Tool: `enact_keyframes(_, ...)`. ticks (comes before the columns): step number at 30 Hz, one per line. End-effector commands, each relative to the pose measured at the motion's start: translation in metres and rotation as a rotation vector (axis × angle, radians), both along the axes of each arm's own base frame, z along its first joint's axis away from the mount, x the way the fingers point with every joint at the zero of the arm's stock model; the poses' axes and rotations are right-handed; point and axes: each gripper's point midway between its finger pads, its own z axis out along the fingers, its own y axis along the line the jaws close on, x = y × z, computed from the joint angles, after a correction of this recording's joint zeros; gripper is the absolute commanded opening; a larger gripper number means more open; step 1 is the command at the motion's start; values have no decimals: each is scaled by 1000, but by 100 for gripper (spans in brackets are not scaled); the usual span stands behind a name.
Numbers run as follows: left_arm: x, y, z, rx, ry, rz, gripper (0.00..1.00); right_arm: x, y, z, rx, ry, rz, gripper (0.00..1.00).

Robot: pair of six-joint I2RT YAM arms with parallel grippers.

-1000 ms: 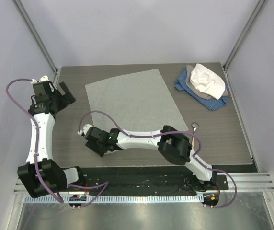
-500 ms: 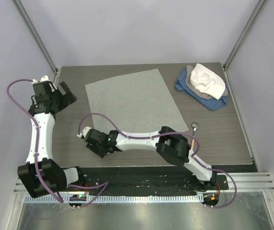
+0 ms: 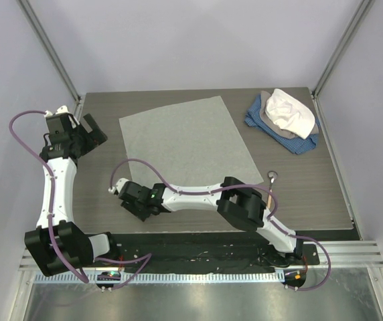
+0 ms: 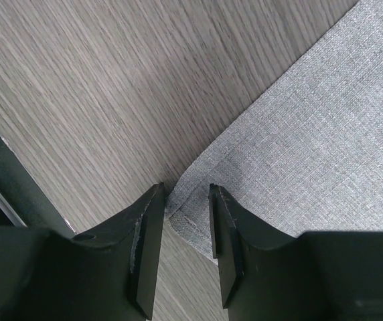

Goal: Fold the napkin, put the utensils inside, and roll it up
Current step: Fold the napkin

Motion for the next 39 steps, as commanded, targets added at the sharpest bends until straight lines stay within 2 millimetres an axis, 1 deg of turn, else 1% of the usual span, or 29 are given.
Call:
enact_keyframes(1,6,-1,8,-2,-41,-12,100,-6,-3,12,18,11,-9,40)
enact_keyframes(5,7,-1,7,-7,-35,-14,100,-11,-7,21,33,23,-11,40)
enact_keyframes(11,7,-1,6,-4,-34,-14,100,-14,-12,10,9,34,3,41)
enact_keyframes(17,6,-1,7,-5,-36,-15,100,-20,-13,9,12,65,11,45)
enact_keyframes(20,7,-2,7,-9,-38,-19,100,-20,-13,16,26,63,13,48)
enact_keyframes(21,7,-3,7,-10,-39,-21,100,-20,-11,23,41,60,12,48)
enact_keyframes(24,6,-3,8,-10,-40,-20,100,-21,-7,29,57,65,16,48)
enact_keyframes(29,6,-2,11,-4,-50,-17,100,-21,-12,21,34,71,3,48)
enact_keyframes(36,6,-2,9,-7,-44,-18,100,-22,-26,2,-35,72,-11,46)
enact_keyframes(39,7,-2,10,-6,-45,-18,100,-22,-29,0,-47,73,-15,46)
